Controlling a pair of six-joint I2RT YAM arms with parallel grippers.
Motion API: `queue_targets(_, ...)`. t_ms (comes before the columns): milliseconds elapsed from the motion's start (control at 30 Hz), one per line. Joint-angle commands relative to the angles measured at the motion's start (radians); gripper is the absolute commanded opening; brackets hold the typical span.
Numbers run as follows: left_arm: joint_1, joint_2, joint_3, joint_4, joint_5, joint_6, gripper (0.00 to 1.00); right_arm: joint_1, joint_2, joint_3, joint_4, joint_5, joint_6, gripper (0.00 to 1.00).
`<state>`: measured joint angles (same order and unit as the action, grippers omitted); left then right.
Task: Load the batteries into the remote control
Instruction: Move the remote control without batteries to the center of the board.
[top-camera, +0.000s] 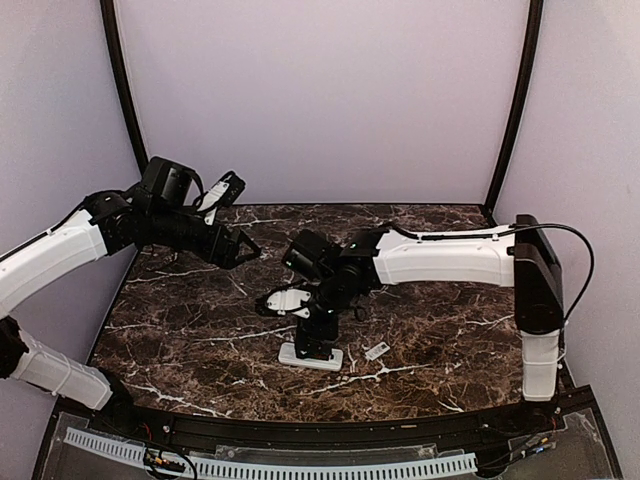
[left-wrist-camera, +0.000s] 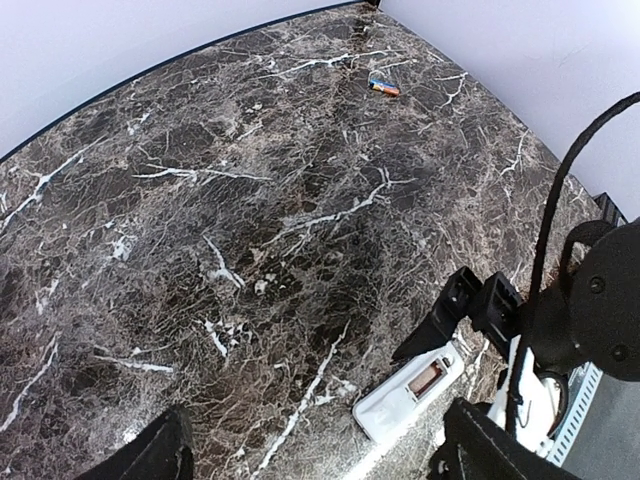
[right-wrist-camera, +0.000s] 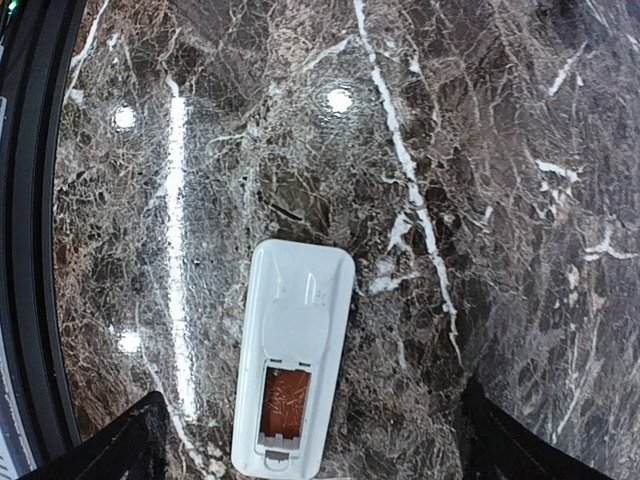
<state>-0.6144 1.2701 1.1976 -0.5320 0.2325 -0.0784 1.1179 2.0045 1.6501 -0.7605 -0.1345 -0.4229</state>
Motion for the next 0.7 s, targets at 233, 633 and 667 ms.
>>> queue_targets(233,0.036,-0.051,-0.039,-0.004,0.027,0.012,0.86,0.000,0.187,0.093,-0.044,-0.046,0.060,0.86)
queue_targets(633,0.039,-0.052,-0.051,0.004,0.029,0.012,0.86,0.045,0.156,-0.007,0.015,-0.017,0.037,0.46)
queue_targets(667,0.040,-0.052,-0.052,0.004,0.029,0.011,0.86,0.047,0.148,-0.017,0.018,-0.021,0.037,0.44)
